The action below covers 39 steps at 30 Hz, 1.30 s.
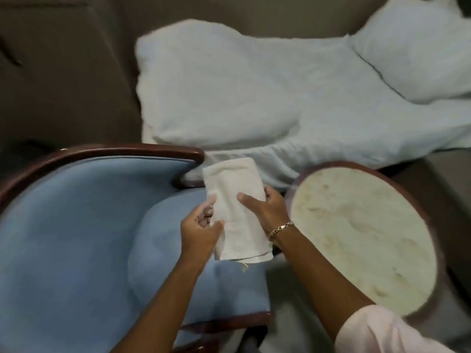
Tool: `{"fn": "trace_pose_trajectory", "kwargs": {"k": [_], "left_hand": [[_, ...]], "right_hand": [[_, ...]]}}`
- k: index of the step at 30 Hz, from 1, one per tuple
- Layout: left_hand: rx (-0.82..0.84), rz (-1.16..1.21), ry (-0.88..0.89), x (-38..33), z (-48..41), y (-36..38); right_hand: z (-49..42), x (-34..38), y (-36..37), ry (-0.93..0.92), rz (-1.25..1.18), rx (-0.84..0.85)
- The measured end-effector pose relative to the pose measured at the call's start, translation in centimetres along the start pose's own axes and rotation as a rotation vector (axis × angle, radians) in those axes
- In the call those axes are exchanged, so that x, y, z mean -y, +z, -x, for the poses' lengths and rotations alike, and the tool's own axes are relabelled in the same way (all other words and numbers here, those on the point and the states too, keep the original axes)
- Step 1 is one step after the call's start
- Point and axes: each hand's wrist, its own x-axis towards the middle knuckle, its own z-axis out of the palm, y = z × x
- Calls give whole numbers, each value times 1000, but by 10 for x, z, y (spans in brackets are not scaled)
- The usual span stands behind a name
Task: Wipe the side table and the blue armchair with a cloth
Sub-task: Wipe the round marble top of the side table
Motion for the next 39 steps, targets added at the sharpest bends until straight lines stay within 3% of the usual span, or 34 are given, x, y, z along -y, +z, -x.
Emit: {"fn": "trace_pose_trajectory", "kwargs": {"k": [4, 7, 10, 12, 14, 17, 20, 22, 25, 28, 33, 35, 39], "left_hand": [[160, -49, -42, 55, -16, 110], [311, -214, -28, 110, -43, 151], [289, -636, 99, 165, -93, 161], [141, -1021, 207, 196, -128, 155], [79, -1300, 297, 225, -157, 144], [122, -1506, 417, 269, -179, 126], [60, -1578, 521, 293, -187, 123], [36, -1570, 531, 297, -188, 122], [42, -1569, 508, 291, -187, 123], [72, -1580, 487, 290, -185, 122], [48, -1579, 508, 294, -189, 123], [45, -1588, 513, 295, -188, 123], [100, -1622, 445, 276, -181, 127]], "right_hand": [[-51, -67, -106, 65, 20, -197], [-90, -132, -156, 155, 51, -330], [-119, -188, -170, 132, 817, -475], [-126, -215, -158, -68, 1159, -400], [-142, -235, -146, -194, 1298, -297], [-226, -220, -162, -192, 1287, -380], [-324, -175, -182, -72, 1222, -474], [-336, -170, -178, -155, 1284, -408], [-244, -213, -161, -316, 1347, -395], [-142, -251, -158, -327, 1331, -308], [-294, -178, -193, -30, 1195, -480], [-314, -181, -192, -105, 1283, -470], [-141, -269, -182, -398, 1409, -228]]}}
